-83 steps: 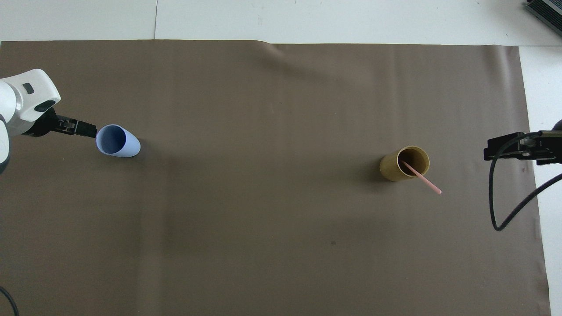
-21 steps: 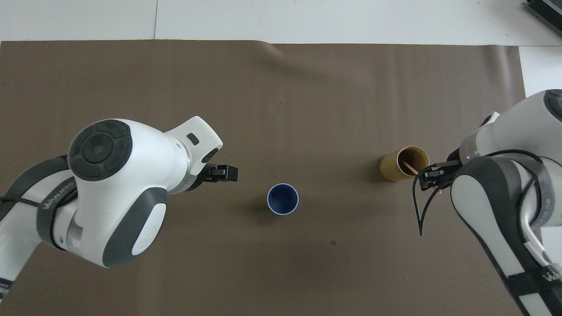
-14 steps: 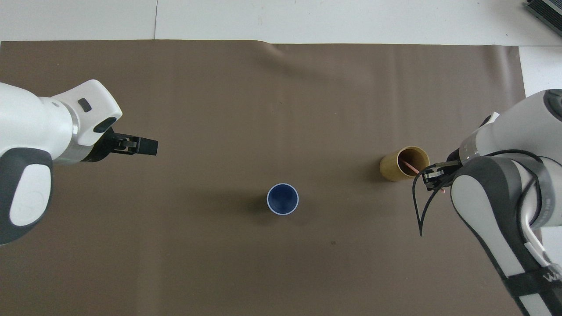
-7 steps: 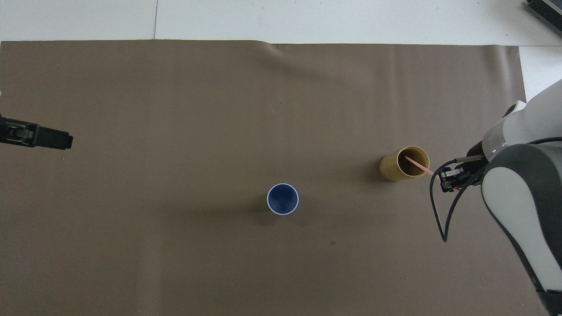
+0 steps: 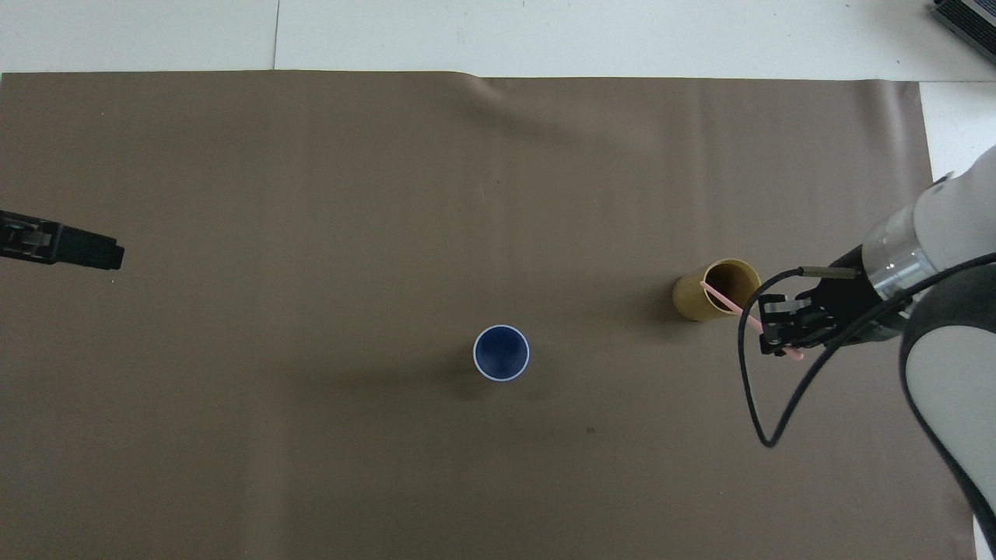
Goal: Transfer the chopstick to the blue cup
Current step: 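Carry the pink chopstick with the right gripper over the blue cup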
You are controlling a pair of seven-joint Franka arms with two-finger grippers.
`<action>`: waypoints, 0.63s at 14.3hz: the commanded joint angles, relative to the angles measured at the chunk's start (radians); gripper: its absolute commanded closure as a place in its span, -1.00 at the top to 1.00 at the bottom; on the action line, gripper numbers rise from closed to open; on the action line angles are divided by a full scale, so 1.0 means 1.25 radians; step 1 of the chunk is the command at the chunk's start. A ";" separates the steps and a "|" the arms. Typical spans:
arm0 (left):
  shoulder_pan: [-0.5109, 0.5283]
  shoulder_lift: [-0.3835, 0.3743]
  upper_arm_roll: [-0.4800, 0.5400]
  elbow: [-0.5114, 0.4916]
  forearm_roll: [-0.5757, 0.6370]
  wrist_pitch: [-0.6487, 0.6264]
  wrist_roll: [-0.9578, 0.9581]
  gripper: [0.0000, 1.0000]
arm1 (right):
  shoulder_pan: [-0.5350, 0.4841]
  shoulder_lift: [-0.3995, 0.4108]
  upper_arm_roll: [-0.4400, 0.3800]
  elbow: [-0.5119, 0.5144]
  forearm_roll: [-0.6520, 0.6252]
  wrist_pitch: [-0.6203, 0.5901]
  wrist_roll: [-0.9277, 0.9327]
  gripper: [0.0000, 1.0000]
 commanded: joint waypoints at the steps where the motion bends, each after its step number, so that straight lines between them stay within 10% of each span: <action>1: 0.011 0.005 -0.008 0.019 0.015 -0.031 -0.006 1.00 | 0.010 0.015 0.049 0.016 0.106 0.061 0.212 -1.00; 9: 0.008 0.003 -0.008 0.019 0.015 -0.034 -0.009 1.00 | 0.164 0.057 0.054 -0.015 0.305 0.308 0.695 -1.00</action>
